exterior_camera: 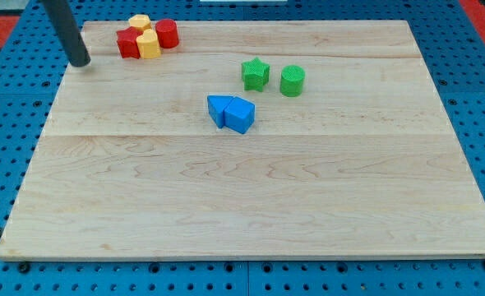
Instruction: Move your arm closer to the group of blocks
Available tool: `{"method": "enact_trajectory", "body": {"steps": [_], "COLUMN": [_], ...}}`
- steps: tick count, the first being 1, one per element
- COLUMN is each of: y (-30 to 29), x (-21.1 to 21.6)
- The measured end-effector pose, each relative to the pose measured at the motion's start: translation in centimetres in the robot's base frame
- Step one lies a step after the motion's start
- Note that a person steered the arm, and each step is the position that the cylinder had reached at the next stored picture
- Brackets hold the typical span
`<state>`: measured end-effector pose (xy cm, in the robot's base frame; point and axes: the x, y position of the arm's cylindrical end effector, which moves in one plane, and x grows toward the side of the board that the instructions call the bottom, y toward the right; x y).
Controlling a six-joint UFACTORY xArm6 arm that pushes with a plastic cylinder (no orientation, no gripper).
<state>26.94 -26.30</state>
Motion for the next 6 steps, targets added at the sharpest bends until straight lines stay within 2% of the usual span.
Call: {"method": "enact_trajectory", "body": {"steps": [1,3,5,6], "y": [0.2,2.6,9.7,9.6], "x": [-7.2,-7.7,-7.7,-6.2]}}
